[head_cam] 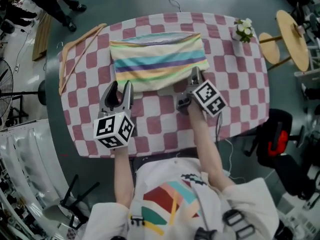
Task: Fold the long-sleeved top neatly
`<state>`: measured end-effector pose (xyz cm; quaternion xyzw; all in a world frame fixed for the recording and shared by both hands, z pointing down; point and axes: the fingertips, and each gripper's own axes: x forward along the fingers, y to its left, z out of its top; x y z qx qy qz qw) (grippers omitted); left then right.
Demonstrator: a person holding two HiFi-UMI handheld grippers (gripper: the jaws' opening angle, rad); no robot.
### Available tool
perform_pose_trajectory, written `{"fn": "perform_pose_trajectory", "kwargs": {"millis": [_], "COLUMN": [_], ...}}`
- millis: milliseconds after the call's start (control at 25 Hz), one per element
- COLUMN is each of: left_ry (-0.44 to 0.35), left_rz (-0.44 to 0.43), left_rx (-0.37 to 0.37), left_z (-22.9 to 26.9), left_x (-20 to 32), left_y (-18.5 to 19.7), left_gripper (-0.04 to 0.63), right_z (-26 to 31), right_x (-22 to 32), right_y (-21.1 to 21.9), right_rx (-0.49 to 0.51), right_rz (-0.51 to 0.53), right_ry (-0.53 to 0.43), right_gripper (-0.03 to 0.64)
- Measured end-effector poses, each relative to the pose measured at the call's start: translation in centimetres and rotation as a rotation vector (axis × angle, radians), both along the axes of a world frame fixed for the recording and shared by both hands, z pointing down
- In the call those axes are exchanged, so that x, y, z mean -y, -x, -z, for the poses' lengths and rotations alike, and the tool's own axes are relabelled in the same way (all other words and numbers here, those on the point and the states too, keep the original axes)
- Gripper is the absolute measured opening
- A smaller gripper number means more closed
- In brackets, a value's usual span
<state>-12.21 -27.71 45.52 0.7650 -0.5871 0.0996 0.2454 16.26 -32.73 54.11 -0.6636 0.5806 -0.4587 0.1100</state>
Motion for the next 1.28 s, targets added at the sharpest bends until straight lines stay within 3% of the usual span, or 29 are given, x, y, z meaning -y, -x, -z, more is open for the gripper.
{"fn": "perform_pose_trajectory", "kwargs": {"millis": [200, 360, 520, 640, 720, 840, 1040, 1280], "left_ry": [-0.009, -0.003, 0.017, 0.042, 0.054, 0.065, 0.081, 0.079], "left_rz": [0.068, 0.134, 0.203, 0.238, 0.252, 0.268, 0.272, 0.256], "left_rx": [-0.011, -0.018, -0.025, -0.028, -0.026, -0.025, -0.025, -0.021], "left_z": [0.3, 0.0, -0.9, -1.9, -2.4, -2.9, -3.5, -3.2], "left_x": [-1.9, -3.8, -6.0, -7.5, -8.2, -9.0, -9.8, -9.8], "left_y": [3.1, 6.1, 9.1, 10.7, 11.3, 12.0, 12.1, 11.3], "left_gripper": [0.193, 0.192, 0.192, 0.193, 0.193, 0.19, 0.189, 0.189], "right_z": [7.2, 9.3, 3.2, -3.5, -6.2, -6.5, -3.0, -5.8], "right_x": [4.5, 3.8, -1.9, -6.3, -7.5, -7.5, -7.2, -9.1], "right_y": [8.6, 19.6, 28.8, 31.2, 31.3, 31.2, 31.3, 31.2], "right_rx": [-0.364, -0.764, -1.094, -1.274, -1.396, -1.508, -1.459, -1.53], "right_rz": [0.345, 0.807, 1.327, 1.602, 1.651, 1.614, 1.5, 1.629], "right_ry": [-0.197, -0.331, -0.368, -0.302, -0.288, -0.347, -0.438, -0.428], "right_gripper": [0.014, 0.014, 0.014, 0.014, 0.015, 0.015, 0.015, 0.015]}}
